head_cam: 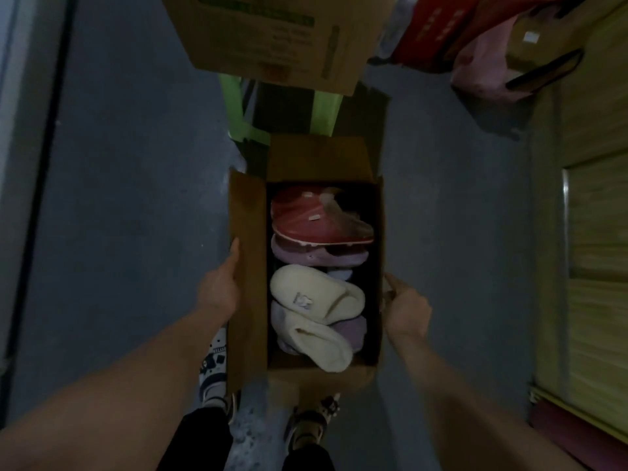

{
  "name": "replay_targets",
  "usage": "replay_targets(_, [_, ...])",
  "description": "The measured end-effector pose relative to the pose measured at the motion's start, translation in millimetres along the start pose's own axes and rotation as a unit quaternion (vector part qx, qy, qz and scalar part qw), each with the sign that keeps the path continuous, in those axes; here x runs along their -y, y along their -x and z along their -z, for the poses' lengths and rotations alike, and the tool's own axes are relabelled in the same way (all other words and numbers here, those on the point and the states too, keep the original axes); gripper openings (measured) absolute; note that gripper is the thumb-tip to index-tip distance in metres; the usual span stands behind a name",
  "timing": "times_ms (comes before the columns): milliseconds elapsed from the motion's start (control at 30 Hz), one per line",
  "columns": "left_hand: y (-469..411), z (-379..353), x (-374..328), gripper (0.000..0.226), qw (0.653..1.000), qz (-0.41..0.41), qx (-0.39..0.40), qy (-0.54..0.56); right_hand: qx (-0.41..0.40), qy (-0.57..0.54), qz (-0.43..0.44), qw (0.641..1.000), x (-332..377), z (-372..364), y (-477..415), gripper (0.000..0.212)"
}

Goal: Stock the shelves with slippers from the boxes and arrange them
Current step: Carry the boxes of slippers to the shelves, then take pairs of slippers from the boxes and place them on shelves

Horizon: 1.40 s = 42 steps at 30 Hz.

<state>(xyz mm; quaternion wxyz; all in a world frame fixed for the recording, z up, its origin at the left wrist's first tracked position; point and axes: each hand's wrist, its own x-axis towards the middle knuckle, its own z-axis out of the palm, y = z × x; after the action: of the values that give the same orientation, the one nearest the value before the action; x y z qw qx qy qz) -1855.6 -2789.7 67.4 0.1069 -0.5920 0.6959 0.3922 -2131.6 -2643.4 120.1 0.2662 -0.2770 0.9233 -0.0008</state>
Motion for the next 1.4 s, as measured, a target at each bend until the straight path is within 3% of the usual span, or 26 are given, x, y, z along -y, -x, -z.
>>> replay_targets(167, [7, 7, 1, 0.088, 1.000, -0.006, -0.005, -0.013, 0.025, -0.024, -0.012, 0.999, -3, -2, 11, 0.030])
replay_targets(267, [26, 22, -22, 0.071, 1.000, 0.003, 0.012, 0.018, 0.045, -0.052, 0.012, 0.998, 11, 25, 23, 0.039])
replay_targets(633, [149, 110, -146, 0.027, 0.984, -0.125, -0.023, 0.126, 0.022, -0.148, 0.103, 0.983, 62, 150, 101, 0.030])
replay_targets(1067, [258, 234, -202, 0.029, 0.958, -0.208, -0.145, 0.130, -0.039, -0.195, 0.249, 0.948, 125, 291, 200, 0.025])
replay_targets(1400, [218, 379, -178, 0.030, 0.940, -0.270, -0.167, 0.129, -0.100, -0.220, 0.259, 0.935, 255, 315, 212, 0.024])
